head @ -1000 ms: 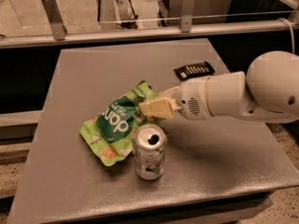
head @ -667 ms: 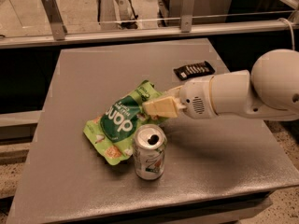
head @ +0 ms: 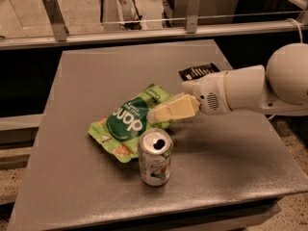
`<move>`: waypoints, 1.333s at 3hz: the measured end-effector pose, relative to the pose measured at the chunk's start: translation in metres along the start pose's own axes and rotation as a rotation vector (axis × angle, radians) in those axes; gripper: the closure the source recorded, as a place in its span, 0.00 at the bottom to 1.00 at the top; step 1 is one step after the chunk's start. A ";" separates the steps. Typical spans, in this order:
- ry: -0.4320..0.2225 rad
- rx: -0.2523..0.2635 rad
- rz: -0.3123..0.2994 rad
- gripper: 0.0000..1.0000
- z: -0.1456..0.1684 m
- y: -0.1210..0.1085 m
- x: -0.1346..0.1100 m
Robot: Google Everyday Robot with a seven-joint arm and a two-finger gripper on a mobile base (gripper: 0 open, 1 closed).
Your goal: Move green rice chip bag near 7up can
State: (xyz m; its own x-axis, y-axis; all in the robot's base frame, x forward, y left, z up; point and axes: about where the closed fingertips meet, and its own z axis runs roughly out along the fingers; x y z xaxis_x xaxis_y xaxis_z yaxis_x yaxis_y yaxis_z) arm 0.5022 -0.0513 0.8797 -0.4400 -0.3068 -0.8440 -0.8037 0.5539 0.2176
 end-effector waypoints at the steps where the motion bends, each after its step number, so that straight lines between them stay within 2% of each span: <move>1: -0.006 0.020 -0.005 0.00 -0.010 -0.005 -0.001; 2: -0.048 0.057 -0.036 0.00 -0.034 -0.010 -0.008; 4: -0.147 0.145 -0.185 0.00 -0.117 -0.019 -0.040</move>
Offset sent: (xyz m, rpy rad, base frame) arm -0.0039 -0.0646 0.0413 0.0061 -0.1574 -0.0835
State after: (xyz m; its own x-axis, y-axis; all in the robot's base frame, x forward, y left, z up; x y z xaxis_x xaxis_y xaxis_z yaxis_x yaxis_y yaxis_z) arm 0.4886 -0.1401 0.9667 -0.2193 -0.3035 -0.9272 -0.7945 0.6071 -0.0108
